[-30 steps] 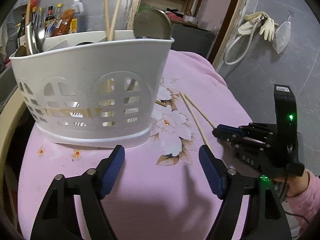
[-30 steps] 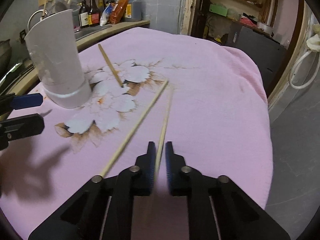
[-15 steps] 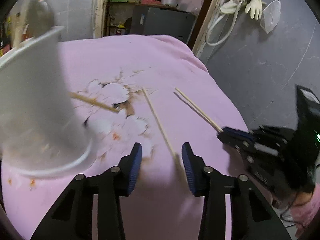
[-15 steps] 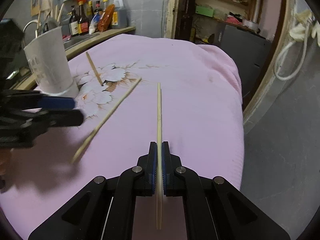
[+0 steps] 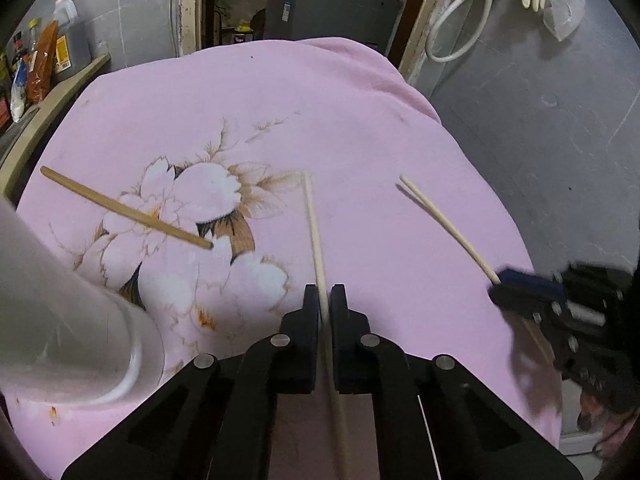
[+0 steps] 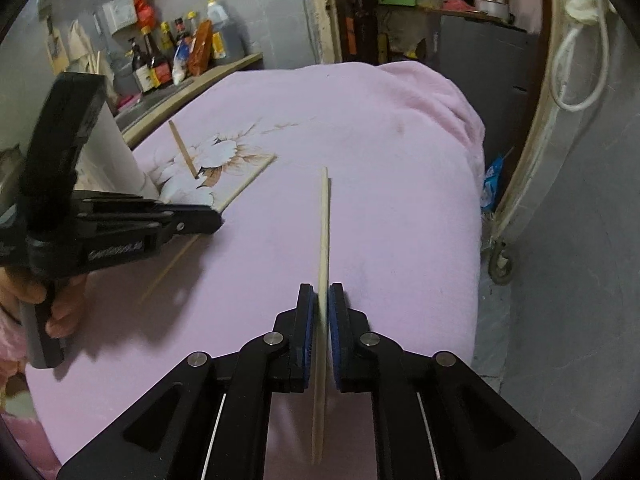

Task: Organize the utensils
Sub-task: 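Lift both chopsticks and carry them up over the white basket, then open both grippers to drop the chopsticks into the basket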

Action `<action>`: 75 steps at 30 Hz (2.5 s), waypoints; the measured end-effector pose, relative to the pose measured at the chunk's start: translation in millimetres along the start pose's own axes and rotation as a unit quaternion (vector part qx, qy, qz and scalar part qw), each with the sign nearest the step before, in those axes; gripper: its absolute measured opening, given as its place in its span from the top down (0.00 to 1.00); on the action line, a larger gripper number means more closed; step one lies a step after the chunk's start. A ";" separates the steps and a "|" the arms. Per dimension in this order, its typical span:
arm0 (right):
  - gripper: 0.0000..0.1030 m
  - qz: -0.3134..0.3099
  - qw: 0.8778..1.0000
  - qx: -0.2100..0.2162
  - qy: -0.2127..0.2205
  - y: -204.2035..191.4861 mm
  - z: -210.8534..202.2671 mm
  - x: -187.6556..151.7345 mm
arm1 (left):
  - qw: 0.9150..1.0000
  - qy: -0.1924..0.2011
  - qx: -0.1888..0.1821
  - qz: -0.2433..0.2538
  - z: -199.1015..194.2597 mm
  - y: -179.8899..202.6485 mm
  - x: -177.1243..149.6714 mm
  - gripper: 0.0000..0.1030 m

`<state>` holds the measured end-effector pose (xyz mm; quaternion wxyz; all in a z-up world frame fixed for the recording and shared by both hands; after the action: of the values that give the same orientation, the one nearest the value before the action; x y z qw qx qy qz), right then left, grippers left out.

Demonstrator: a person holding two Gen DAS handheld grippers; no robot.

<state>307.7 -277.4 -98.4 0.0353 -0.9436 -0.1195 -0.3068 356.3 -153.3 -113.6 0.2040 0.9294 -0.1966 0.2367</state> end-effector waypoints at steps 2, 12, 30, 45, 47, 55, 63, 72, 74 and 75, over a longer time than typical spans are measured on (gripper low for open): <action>0.89 -0.008 1.000 0.002 -0.007 -2.2 4.9 6.4 | 1.000 -0.005 -0.005 -0.001 -3.7 0.5 -6.9 0.97; 0.96 -0.028 0.998 -0.015 -0.049 -4.8 35.7 32.1 | 1.000 -0.002 -0.025 -0.006 -38.2 4.5 -42.6 0.98; 0.97 0.046 0.925 0.088 0.368 -84.9 -117.2 80.7 | 0.937 0.345 0.001 0.049 -214.2 7.2 -12.5 0.98; 0.97 0.105 0.809 0.195 0.545 -180.5 -159.8 161.0 | 0.838 0.542 0.005 -0.054 -326.1 -138.3 27.3 0.98; 0.97 0.108 0.807 0.190 0.549 -183.9 -150.8 165.5 | 0.826 0.559 0.003 -0.076 -327.6 -159.8 27.0 0.98; 0.97 0.093 0.816 0.136 0.554 -197.4 -119.2 164.0 | 0.810 0.576 0.015 -0.111 -311.6 -192.1 16.3 0.98; 0.97 0.093 0.825 0.096 0.550 -195.7 -91.6 160.8 | 0.813 0.569 0.045 -0.114 -285.9 -189.5 9.4 0.98; 0.97 0.086 0.841 0.071 0.530 -197.9 -70.0 154.1 | 0.833 0.537 0.102 -0.093 -252.0 -175.1 0.4 0.98; 0.97 0.087 0.845 0.068 0.524 -197.3 -67.2 152.1 | 0.837 0.529 0.106 -0.089 -248.8 -171.6 -0.8 0.98; 0.97 0.088 0.847 0.068 0.520 -196.7 -66.3 151.0 | 0.840 0.525 0.110 -0.085 -247.6 -170.1 -1.1 0.98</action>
<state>339.5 -65.3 42.6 0.1828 -0.6480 -0.0208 -0.7391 344.9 106.8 36.4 0.1926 0.6954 0.0466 0.6908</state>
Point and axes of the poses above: each gripper's, at about its wrist camera, not at the fingertips, and z roughly the way its jaws point, y to its right, x to its top, the point moved 7 cm from there along z, roughly the way its jaws point, and after that the axes turned 8 degrees about -x, right-handed, at the moved point
